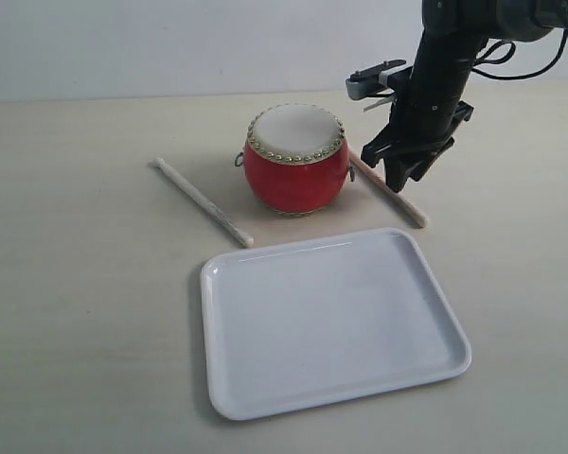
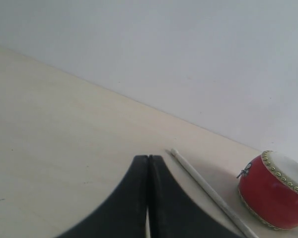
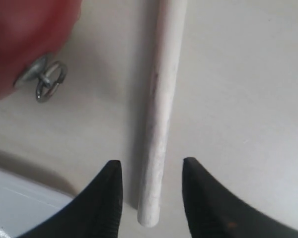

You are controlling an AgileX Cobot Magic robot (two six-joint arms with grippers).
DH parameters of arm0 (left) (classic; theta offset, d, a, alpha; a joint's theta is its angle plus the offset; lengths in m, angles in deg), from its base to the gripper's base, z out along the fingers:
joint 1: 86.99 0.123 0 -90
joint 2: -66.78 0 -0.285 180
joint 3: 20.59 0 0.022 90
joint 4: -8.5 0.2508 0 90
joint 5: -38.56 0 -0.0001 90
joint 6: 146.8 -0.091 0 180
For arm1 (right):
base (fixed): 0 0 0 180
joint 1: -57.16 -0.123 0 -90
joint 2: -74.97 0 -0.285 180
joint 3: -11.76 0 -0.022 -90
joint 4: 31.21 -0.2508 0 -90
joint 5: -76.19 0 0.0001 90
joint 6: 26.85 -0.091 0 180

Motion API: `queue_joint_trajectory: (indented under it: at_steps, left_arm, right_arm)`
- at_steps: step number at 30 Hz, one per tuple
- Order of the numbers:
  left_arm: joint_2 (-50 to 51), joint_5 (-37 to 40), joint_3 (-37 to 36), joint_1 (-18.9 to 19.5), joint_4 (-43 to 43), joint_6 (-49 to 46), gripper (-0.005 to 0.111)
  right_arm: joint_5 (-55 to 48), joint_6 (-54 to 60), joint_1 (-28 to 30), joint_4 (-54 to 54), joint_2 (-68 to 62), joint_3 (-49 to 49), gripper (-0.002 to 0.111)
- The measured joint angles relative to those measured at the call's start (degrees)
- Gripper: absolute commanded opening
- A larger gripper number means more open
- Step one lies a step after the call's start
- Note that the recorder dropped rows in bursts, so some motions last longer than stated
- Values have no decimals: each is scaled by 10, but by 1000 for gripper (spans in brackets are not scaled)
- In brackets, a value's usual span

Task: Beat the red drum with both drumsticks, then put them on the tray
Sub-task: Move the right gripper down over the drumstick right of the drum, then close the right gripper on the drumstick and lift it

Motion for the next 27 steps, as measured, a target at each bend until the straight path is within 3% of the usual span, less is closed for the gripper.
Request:
queue_joint_trajectory:
  at_steps: [5,8,10,27]
  left_arm:
    - [0,-34,-2,0,0,0,0]
    - [0,-213,-4,0,0,6,0]
    - [0,-266,-4,0,1,13,0]
    - [0,-231,-4,0,1,15,0]
  right_arm:
    - [1,0,0,0,0,0,39]
    - [1,0,0,0,0,0,39]
    - [4,0,0,0,-1,0,39]
    - [44,0,0,0,-44,0,37]
